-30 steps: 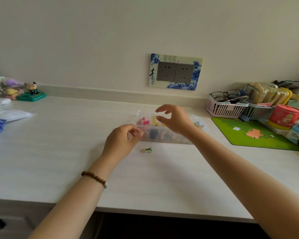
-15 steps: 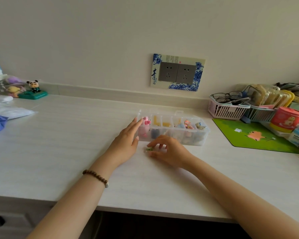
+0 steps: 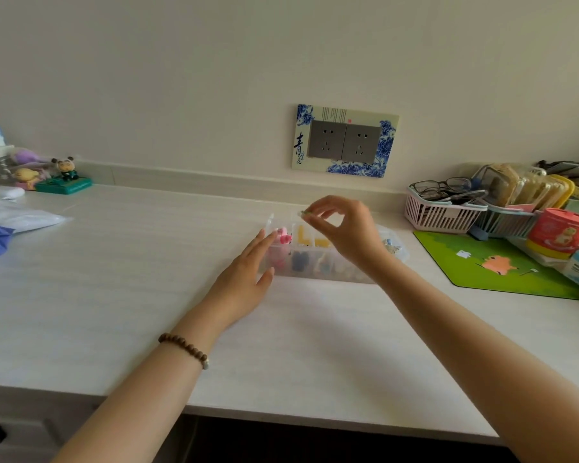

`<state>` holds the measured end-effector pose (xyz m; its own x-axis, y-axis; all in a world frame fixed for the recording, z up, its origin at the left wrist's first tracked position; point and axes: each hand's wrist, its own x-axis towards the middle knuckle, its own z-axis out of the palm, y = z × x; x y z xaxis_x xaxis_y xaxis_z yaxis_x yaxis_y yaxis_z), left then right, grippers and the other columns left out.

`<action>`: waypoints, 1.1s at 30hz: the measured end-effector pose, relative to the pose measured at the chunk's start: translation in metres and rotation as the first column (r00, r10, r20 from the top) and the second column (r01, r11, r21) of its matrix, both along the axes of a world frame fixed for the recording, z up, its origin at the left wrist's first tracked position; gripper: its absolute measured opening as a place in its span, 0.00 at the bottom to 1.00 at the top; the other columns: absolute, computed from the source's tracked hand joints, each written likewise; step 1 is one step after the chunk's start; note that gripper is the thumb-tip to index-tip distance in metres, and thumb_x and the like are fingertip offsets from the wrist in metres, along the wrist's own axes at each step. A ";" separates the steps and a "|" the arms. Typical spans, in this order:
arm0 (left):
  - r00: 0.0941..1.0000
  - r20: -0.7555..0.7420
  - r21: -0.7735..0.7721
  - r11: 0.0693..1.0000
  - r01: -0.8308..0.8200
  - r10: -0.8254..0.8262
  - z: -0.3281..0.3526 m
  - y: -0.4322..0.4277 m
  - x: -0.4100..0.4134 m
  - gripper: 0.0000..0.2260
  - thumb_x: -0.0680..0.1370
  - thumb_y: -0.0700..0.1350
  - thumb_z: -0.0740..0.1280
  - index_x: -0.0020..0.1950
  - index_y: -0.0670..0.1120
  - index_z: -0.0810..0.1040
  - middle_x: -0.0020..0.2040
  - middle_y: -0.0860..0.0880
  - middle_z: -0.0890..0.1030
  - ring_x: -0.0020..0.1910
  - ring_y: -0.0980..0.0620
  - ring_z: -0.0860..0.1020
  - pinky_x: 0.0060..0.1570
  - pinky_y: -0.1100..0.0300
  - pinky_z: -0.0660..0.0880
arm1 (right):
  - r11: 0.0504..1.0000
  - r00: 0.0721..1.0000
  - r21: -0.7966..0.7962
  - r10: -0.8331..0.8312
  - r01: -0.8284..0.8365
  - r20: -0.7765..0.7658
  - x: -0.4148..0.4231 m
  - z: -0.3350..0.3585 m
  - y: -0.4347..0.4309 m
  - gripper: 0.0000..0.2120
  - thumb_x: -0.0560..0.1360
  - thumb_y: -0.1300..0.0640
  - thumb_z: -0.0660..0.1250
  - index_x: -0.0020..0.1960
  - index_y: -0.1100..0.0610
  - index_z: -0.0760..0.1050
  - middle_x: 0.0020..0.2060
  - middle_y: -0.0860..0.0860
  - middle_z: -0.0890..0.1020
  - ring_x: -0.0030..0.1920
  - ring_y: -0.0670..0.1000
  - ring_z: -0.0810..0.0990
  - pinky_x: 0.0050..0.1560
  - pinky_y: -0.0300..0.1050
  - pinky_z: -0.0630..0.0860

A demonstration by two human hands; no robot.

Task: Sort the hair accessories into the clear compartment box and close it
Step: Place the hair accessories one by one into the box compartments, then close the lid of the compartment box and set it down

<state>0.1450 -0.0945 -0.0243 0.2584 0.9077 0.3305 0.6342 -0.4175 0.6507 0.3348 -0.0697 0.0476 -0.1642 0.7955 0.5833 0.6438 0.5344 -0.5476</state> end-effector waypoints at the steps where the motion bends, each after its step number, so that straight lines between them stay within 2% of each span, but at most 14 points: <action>1: 1.000 -0.003 0.001 1.000 0.001 -0.001 0.000 0.000 0.000 0.27 0.80 0.44 0.58 0.75 0.62 0.51 0.78 0.59 0.48 0.75 0.56 0.55 0.66 0.64 0.56 | 1.000 1.000 -0.015 -0.027 0.027 0.003 0.000 0.000 0.009 0.09 0.72 0.50 0.69 0.48 0.54 0.79 0.42 0.45 0.81 0.44 0.46 0.79 0.49 0.40 0.77; 4: 1.000 -0.004 -0.001 1.000 0.001 -0.001 0.000 -0.002 -0.001 0.28 0.80 0.44 0.58 0.75 0.62 0.51 0.78 0.59 0.47 0.75 0.56 0.54 0.66 0.63 0.57 | 0.986 0.963 -0.121 -0.077 0.112 0.258 0.001 -0.013 0.028 0.11 0.72 0.48 0.68 0.49 0.53 0.79 0.47 0.48 0.83 0.48 0.47 0.78 0.55 0.52 0.76; 6: 1.000 -0.004 -0.005 1.000 -0.002 0.002 0.000 -0.003 -0.001 0.28 0.80 0.45 0.59 0.75 0.62 0.50 0.78 0.60 0.47 0.75 0.57 0.54 0.67 0.63 0.57 | 0.981 0.954 -0.133 -0.099 0.141 0.283 0.007 -0.018 0.030 0.12 0.73 0.46 0.66 0.50 0.53 0.80 0.51 0.49 0.83 0.51 0.48 0.78 0.57 0.52 0.74; 8: 1.000 -0.006 0.003 1.000 -0.006 0.006 0.001 -0.002 -0.001 0.28 0.80 0.46 0.59 0.75 0.61 0.51 0.78 0.59 0.48 0.75 0.57 0.54 0.67 0.64 0.57 | 0.983 0.975 -0.090 -0.143 0.160 0.167 0.018 -0.013 0.028 0.13 0.74 0.47 0.65 0.52 0.53 0.79 0.53 0.50 0.82 0.53 0.48 0.77 0.55 0.48 0.74; 11: 1.000 -0.002 0.010 1.000 -0.009 0.009 0.002 -0.001 0.001 0.27 0.80 0.49 0.60 0.76 0.59 0.52 0.78 0.58 0.50 0.75 0.57 0.53 0.66 0.65 0.55 | 0.970 0.970 -0.029 -0.238 0.239 0.051 0.045 -0.004 0.027 0.14 0.72 0.46 0.68 0.53 0.52 0.77 0.56 0.49 0.80 0.56 0.48 0.76 0.58 0.48 0.73; 13: 0.998 0.051 0.001 1.000 -0.019 0.019 0.004 0.001 0.003 0.29 0.78 0.52 0.62 0.76 0.57 0.51 0.77 0.57 0.53 0.75 0.57 0.54 0.66 0.66 0.54 | 0.948 0.949 -0.065 -0.314 0.311 -0.037 0.068 -0.004 0.028 0.23 0.68 0.44 0.71 0.59 0.52 0.74 0.61 0.50 0.77 0.61 0.50 0.73 0.62 0.48 0.69; 16: 0.971 0.235 -0.099 0.995 -0.017 0.040 0.006 0.006 0.007 0.37 0.74 0.59 0.65 0.76 0.54 0.49 0.76 0.57 0.57 0.75 0.57 0.55 0.68 0.62 0.56 | 0.891 0.880 -0.351 -0.390 0.288 -0.270 0.096 -0.010 0.029 0.42 0.63 0.39 0.73 0.70 0.56 0.62 0.69 0.55 0.68 0.68 0.54 0.67 0.68 0.52 0.65; 18: 0.944 0.324 -0.188 0.982 0.002 0.060 0.011 0.012 0.014 0.40 0.71 0.63 0.64 0.76 0.52 0.48 0.76 0.55 0.56 0.74 0.57 0.55 0.66 0.61 0.58 | 0.809 0.840 -0.582 -0.366 0.076 -0.399 0.107 -0.022 0.032 0.49 0.61 0.36 0.73 0.72 0.57 0.59 0.71 0.58 0.65 0.69 0.57 0.67 0.69 0.55 0.64; 20: 0.936 0.334 -0.227 0.973 -0.033 0.110 0.019 0.022 0.021 0.40 0.73 0.62 0.62 0.77 0.49 0.48 0.77 0.52 0.55 0.71 0.59 0.58 0.61 0.62 0.58 | 0.713 0.776 -0.673 -0.308 -0.195 -0.551 0.113 -0.034 0.036 0.46 0.59 0.35 0.74 0.69 0.58 0.65 0.66 0.60 0.73 0.63 0.58 0.75 0.65 0.55 0.71; 22: 0.926 0.331 -0.249 0.964 -0.098 0.180 0.028 0.039 0.022 0.39 0.74 0.63 0.61 0.77 0.47 0.47 0.77 0.49 0.55 0.72 0.55 0.59 0.62 0.61 0.58 | 0.687 0.727 -0.659 -0.278 -0.307 -0.628 0.112 -0.039 0.035 0.37 0.63 0.37 0.72 0.65 0.58 0.72 0.58 0.59 0.81 0.55 0.57 0.81 0.59 0.53 0.77; 24: 0.907 0.352 -0.332 0.937 -0.110 0.232 0.034 0.059 0.020 0.39 0.73 0.68 0.57 0.76 0.45 0.53 0.76 0.48 0.60 0.73 0.49 0.61 0.67 0.56 0.58 | 0.696 0.710 -0.638 -0.263 -0.329 -0.653 0.111 -0.041 0.036 0.33 0.66 0.38 0.70 0.61 0.59 0.75 0.54 0.58 0.83 0.52 0.56 0.82 0.57 0.52 0.77; 27: 0.851 0.475 -0.475 0.880 0.031 0.227 0.029 0.078 0.016 0.40 0.70 0.72 0.54 0.73 0.46 0.63 0.73 0.47 0.66 0.71 0.48 0.65 0.72 0.50 0.57 | 0.708 0.702 -0.625 -0.261 -0.327 -0.663 0.109 -0.042 0.034 0.27 0.69 0.40 0.67 0.57 0.60 0.77 0.51 0.58 0.84 0.49 0.56 0.83 0.57 0.52 0.77; 31: 0.721 0.641 -0.528 0.833 0.166 0.263 0.021 0.082 0.013 0.36 0.73 0.69 0.56 0.71 0.44 0.67 0.66 0.42 0.74 0.62 0.45 0.74 0.69 0.46 0.64 | 0.724 0.714 -0.628 -0.275 -0.286 -0.643 0.107 -0.044 0.034 0.27 0.68 0.43 0.70 0.60 0.59 0.74 0.54 0.59 0.82 0.51 0.58 0.82 0.54 0.53 0.78; 33: 0.727 0.638 -0.535 0.825 0.182 0.254 0.019 0.082 0.011 0.35 0.73 0.68 0.56 0.69 0.43 0.70 0.63 0.41 0.77 0.56 0.44 0.77 0.65 0.46 0.68 | 0.713 0.696 -0.634 -0.291 -0.300 -0.656 0.107 -0.045 0.033 0.23 0.70 0.43 0.68 0.58 0.56 0.74 0.54 0.59 0.82 0.53 0.58 0.82 0.59 0.54 0.76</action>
